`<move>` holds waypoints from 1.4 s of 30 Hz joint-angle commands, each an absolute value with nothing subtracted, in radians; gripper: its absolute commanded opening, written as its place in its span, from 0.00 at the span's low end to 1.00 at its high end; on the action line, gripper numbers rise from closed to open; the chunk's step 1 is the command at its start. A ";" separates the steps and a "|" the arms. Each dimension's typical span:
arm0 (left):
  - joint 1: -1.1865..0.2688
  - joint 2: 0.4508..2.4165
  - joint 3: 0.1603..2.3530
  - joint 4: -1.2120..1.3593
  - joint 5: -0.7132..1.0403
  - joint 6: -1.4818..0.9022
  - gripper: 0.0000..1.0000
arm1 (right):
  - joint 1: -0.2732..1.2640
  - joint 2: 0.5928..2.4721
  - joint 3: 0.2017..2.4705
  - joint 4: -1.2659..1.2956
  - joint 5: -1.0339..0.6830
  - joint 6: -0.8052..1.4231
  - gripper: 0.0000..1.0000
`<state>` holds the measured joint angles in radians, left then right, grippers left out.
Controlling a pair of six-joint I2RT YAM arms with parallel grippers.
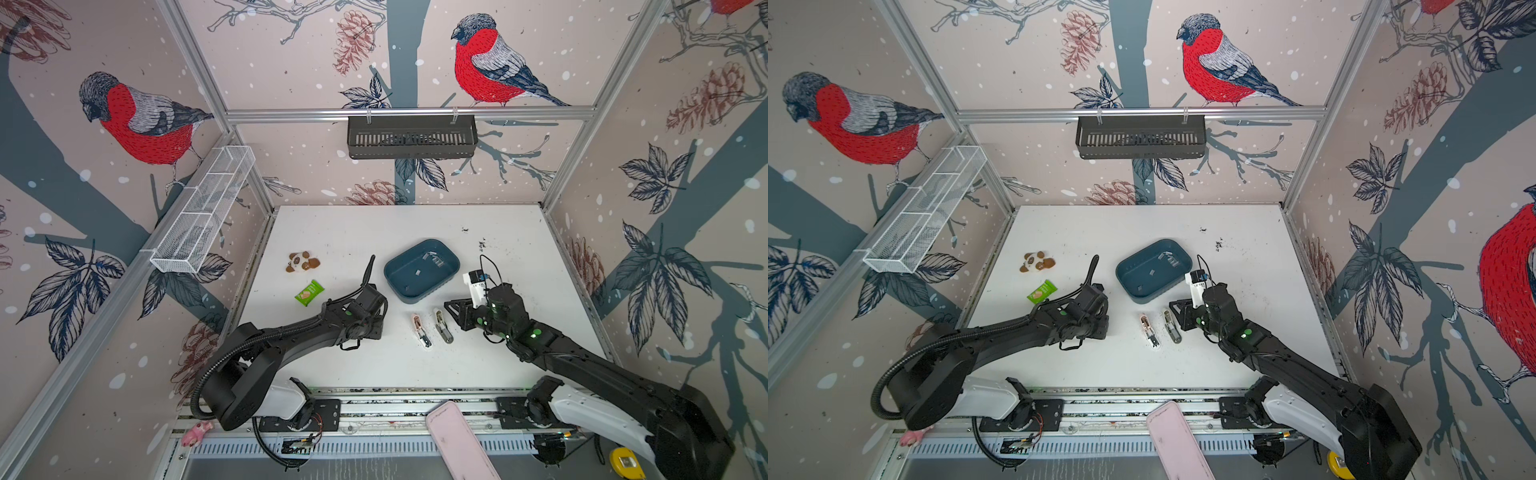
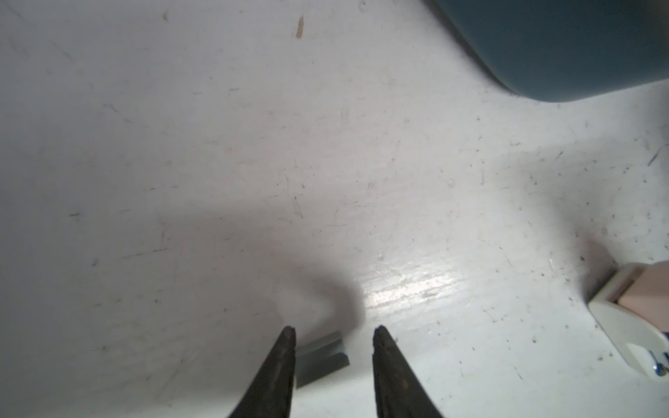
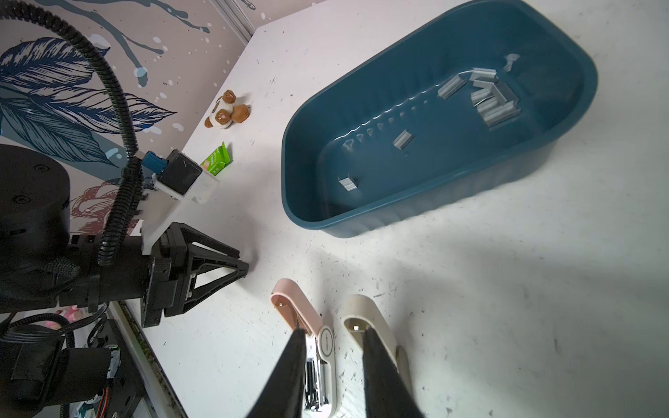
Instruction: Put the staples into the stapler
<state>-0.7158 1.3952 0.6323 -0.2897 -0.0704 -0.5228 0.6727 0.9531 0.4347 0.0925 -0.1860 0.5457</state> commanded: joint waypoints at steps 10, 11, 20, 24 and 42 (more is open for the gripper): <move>-0.713 1.373 0.627 -0.321 -0.039 -0.554 0.38 | 0.673 0.942 0.424 0.118 -0.169 0.540 0.29; -0.713 1.365 0.625 -0.325 -0.033 -0.557 0.36 | 0.674 0.942 0.423 0.121 -0.169 0.541 0.29; -0.715 1.317 0.613 -0.360 0.006 -0.558 0.25 | 0.672 0.940 0.412 0.131 -0.169 0.545 0.29; -0.713 1.304 0.630 -0.407 -0.058 -0.575 0.25 | 0.672 0.935 0.406 0.133 -0.168 0.546 0.29; -0.709 1.399 0.680 -0.442 -0.079 -0.550 0.22 | 0.660 0.913 0.401 0.125 -0.174 0.544 0.29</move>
<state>-0.7094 1.3895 0.6720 -0.4339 -0.0792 -0.5518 0.6598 0.9165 0.4000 0.1059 -0.1795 0.5461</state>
